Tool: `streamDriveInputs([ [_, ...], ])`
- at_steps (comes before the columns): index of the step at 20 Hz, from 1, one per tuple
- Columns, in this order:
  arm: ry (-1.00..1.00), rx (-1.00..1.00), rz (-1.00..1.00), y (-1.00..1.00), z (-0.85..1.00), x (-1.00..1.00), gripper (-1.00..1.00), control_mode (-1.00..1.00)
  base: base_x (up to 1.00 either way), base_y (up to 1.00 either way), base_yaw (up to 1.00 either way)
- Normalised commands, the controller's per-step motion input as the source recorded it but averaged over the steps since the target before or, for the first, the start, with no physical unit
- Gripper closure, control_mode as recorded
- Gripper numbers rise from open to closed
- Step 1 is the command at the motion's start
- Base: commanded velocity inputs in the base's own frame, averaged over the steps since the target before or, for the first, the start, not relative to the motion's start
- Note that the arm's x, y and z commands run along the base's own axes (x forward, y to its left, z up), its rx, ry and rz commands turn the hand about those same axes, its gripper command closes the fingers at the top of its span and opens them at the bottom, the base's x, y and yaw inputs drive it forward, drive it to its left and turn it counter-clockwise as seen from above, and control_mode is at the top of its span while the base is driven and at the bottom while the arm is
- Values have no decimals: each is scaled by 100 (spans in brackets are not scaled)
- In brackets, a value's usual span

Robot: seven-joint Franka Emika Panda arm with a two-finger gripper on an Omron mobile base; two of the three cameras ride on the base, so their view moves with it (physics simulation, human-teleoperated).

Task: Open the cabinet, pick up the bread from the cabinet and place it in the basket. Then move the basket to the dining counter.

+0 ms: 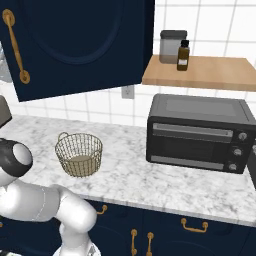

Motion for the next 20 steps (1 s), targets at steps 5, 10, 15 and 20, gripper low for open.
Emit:
streamDriveInputs([
  [5, -14, 12, 0, -100, 0, -61, -100, -100, 0, 0, 0],
  [10, -21, 11, 0, -100, 0, -59, -100, -100, 0, 0, 0],
  [15, -16, 13, 0, -100, 0, -15, -100, -100, 0, 0, 0],
  [20, -9, 17, 0, -100, -5, -2, -100, -100, 0, 0, 0],
])
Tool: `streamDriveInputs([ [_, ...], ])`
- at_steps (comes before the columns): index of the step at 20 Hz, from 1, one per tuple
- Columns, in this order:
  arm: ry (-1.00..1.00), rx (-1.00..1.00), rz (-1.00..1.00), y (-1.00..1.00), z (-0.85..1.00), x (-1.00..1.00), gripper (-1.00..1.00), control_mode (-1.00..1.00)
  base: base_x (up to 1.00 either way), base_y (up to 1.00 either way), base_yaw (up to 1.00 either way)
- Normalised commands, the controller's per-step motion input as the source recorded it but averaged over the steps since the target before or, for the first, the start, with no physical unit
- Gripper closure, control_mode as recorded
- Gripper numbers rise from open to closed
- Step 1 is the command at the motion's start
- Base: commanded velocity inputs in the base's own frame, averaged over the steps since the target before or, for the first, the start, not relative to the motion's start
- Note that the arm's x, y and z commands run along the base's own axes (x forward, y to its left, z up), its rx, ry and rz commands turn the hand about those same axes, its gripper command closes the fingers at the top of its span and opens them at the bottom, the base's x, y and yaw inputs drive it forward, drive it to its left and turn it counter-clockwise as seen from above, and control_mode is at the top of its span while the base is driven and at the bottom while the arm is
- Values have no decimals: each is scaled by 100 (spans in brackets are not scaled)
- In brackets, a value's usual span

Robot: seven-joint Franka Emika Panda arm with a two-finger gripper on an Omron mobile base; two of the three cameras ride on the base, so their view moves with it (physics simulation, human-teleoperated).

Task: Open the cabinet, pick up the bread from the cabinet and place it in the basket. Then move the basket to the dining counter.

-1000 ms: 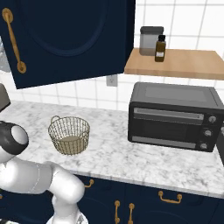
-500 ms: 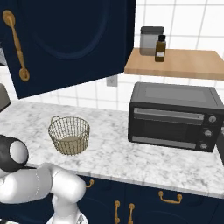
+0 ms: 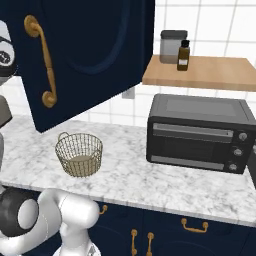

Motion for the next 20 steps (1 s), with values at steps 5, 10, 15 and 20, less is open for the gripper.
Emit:
streamDriveInputs([
  [5, -4, 16, -1, -100, -2, 0, -100, -100, 0, 0, 0],
  [10, 0, 9, -28, -100, 0, 4, -100, -100, 0, 0, 0],
  [15, 0, 12, -31, -100, 5, 0, -100, -100, 0, 0, 0],
  [20, -14, 7, -5, -6, -10, -4, -100, -100, 0, 0, 0],
])
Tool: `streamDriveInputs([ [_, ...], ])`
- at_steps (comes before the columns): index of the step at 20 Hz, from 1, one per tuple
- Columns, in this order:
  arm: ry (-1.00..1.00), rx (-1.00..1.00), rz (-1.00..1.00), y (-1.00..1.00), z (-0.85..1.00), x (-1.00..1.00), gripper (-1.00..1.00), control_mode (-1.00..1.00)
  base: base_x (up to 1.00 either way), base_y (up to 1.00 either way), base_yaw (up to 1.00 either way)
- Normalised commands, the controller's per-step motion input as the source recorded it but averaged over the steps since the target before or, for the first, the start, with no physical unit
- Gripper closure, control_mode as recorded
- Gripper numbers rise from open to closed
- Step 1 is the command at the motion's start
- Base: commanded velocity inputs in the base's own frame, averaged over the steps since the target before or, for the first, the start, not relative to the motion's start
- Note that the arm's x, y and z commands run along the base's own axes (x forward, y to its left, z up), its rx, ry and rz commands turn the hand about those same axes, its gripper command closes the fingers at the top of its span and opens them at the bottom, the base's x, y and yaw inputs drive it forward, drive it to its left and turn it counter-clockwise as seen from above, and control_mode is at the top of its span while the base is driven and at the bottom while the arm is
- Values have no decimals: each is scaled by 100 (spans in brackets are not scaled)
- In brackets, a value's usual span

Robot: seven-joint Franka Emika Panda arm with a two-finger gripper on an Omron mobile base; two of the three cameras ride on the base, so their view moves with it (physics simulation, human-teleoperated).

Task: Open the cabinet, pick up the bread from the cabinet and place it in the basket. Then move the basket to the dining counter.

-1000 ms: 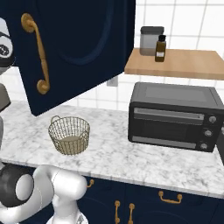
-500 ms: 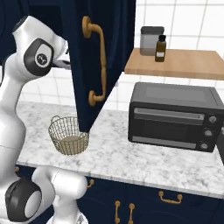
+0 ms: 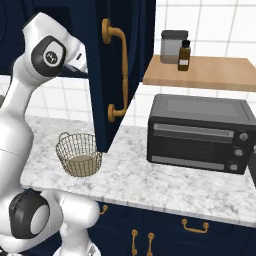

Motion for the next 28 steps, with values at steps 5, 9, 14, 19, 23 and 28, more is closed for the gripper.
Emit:
streamDriveInputs([
  [5, -14, 1, 34, 99, -8, 35, -100, -100, 0, 0, 0],
  [9, -7, 0, 40, 60, 45, 81, -100, -100, 0, 0, 0],
  [14, 4, 5, 38, 45, 8, 98, -100, -100, 0, 0, 0],
  [19, 2, 1, 24, 36, -2, 88, -100, -100, 0, 0, 0],
  [23, 0, 0, 5, 4, -6, 74, -100, -100, 0, 0, 0],
  [28, 0, 0, 2, 0, -13, 59, -100, -100, 0, 0, 0],
])
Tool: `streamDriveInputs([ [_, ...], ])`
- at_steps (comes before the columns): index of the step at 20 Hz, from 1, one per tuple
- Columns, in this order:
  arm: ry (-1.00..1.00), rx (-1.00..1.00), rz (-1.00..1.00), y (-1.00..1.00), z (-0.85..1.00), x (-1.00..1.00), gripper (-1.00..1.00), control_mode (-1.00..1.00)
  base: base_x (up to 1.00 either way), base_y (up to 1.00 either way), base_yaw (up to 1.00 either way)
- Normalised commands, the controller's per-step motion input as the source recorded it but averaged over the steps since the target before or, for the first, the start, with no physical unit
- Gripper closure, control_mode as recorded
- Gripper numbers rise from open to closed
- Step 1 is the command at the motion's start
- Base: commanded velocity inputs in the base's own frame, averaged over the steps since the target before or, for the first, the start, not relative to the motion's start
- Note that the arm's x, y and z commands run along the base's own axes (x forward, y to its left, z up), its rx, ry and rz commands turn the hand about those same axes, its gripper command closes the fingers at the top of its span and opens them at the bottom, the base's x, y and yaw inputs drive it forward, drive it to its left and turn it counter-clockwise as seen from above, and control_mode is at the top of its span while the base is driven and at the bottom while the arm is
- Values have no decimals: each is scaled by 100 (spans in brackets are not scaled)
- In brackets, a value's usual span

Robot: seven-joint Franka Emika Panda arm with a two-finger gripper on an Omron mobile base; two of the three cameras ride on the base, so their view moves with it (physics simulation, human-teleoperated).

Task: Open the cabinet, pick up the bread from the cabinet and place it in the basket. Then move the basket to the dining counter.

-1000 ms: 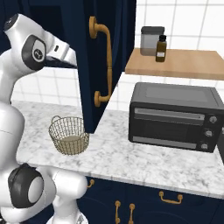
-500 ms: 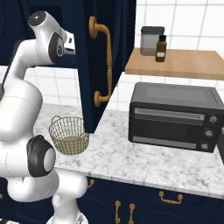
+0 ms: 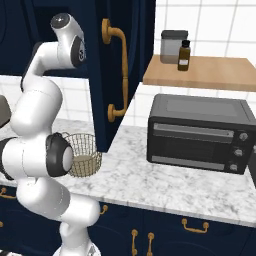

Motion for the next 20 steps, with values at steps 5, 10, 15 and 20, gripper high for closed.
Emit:
streamDriveInputs([
  [5, 0, 0, 1, 0, -13, 50, -100, -100, 0, 0, 0],
  [10, 0, 0, 0, 0, -3, 44, -100, -100, 0, 0, 0],
  [15, 0, 0, 0, 0, -6, 17, 100, -100, 0, 0, 0],
  [20, 0, 0, 0, 2, -14, 0, 100, -100, 0, 0, 0],
])
